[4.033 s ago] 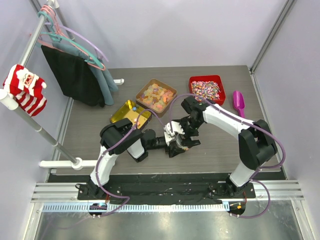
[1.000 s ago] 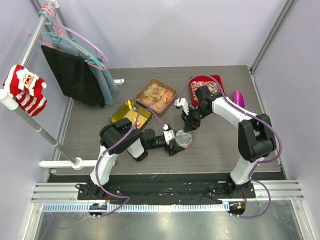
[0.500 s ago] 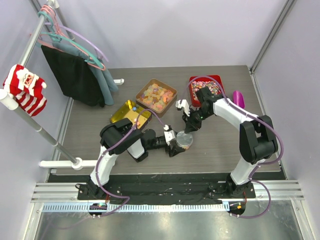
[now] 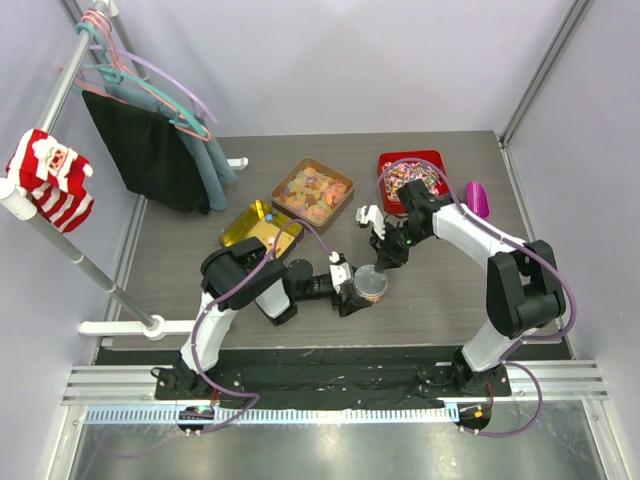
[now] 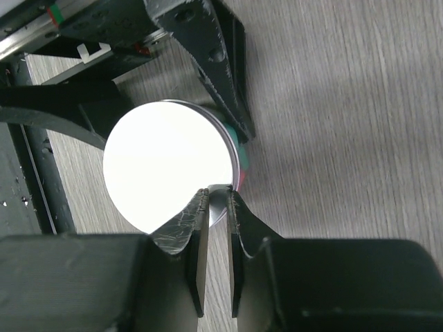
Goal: Pack the candies
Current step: Screw the bottle lid onto the packing bottle, then reset both arms
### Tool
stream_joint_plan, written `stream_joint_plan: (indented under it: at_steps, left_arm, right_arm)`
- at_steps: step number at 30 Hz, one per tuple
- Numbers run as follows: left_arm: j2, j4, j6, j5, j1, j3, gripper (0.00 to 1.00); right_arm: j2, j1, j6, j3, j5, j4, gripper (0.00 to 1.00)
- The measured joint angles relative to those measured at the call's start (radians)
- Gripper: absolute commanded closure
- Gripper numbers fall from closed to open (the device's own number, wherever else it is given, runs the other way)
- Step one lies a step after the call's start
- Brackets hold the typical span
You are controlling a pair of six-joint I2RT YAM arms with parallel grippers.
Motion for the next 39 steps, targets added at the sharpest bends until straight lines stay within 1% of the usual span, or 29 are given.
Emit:
stream_joint_plan:
  at_steps: [7,10,11,13,14,15,16,17,19,20,23,25,26,29,32,35,39]
  left_arm:
    - [0.0,-0.001,-0.002,0.001,0.0,0.0,0.5]
    - [0.0,-0.001,-0.002,0.001,0.0,0.0,0.45]
    - [0.0,-0.001,-0.002,0.001,0.0,0.0,0.39]
    - [0.0,-0.001,0.0,0.002,0.0,0.0,0.29]
    - [0.0,-0.001,0.001,0.003,0.0,0.0,0.19]
    - [0.0,-0.001,0.004,0.003,0.0,0.0,0.14]
    - [0.0,-0.001,0.005,0.003,0.0,0.0,0.05]
    - [0.0,0.003,0.013,0.003,0.0,-0.002,0.0]
    - [-0.006,0.009,0.04,-0.003,0.002,-0.01,0.0]
    - [-0.01,0.011,0.051,-0.007,0.004,-0.015,0.0]
    - [-0.026,0.011,0.076,-0.016,0.01,-0.036,0.0]
    - [-0.04,0.01,0.089,-0.019,0.013,-0.052,0.0]
    - [-0.047,0.006,0.093,-0.02,0.014,-0.058,0.0]
    - [-0.084,-0.029,0.116,-0.023,0.016,-0.082,0.0]
    - [-0.154,-0.085,0.154,-0.019,0.017,-0.135,0.0]
    - [-0.273,-0.183,0.217,-0.005,0.017,-0.217,0.0]
    - [-0.436,-0.309,0.293,0.016,0.017,-0.277,0.0]
  right_arm:
    - [-0.033,-0.009,-0.01,-0.032,0.011,-0.003,0.82]
    - [-0.048,-0.012,-0.019,-0.044,0.017,-0.01,0.82]
    - [-0.05,-0.013,-0.019,-0.045,0.019,-0.013,0.8]
    - [-0.053,-0.013,-0.018,-0.045,0.022,-0.02,0.75]
    - [-0.054,-0.015,-0.018,-0.045,0.022,-0.025,0.7]
    - [-0.055,-0.016,-0.016,-0.045,0.022,-0.031,0.67]
    - [-0.055,-0.016,-0.015,-0.045,0.023,-0.034,0.63]
    - [-0.057,-0.018,-0.01,-0.044,0.023,-0.043,0.55]
    - [-0.057,-0.022,0.003,-0.044,0.032,-0.073,0.47]
    - [-0.057,-0.024,0.008,-0.044,0.034,-0.085,0.39]
    - [-0.065,-0.033,0.026,-0.044,0.043,-0.116,0.23]
    - [-0.084,-0.037,0.035,-0.044,0.055,-0.124,0.03]
    - [-0.105,-0.039,0.035,-0.044,0.061,-0.128,0.0]
    - [-0.161,-0.052,0.047,-0.045,0.075,-0.129,0.0]
    - [-0.236,-0.068,0.055,-0.049,0.095,-0.127,0.0]
    - [-0.304,-0.082,0.078,-0.053,0.131,-0.111,0.0]
    - [-0.367,-0.092,0.127,-0.067,0.191,-0.072,0.0]
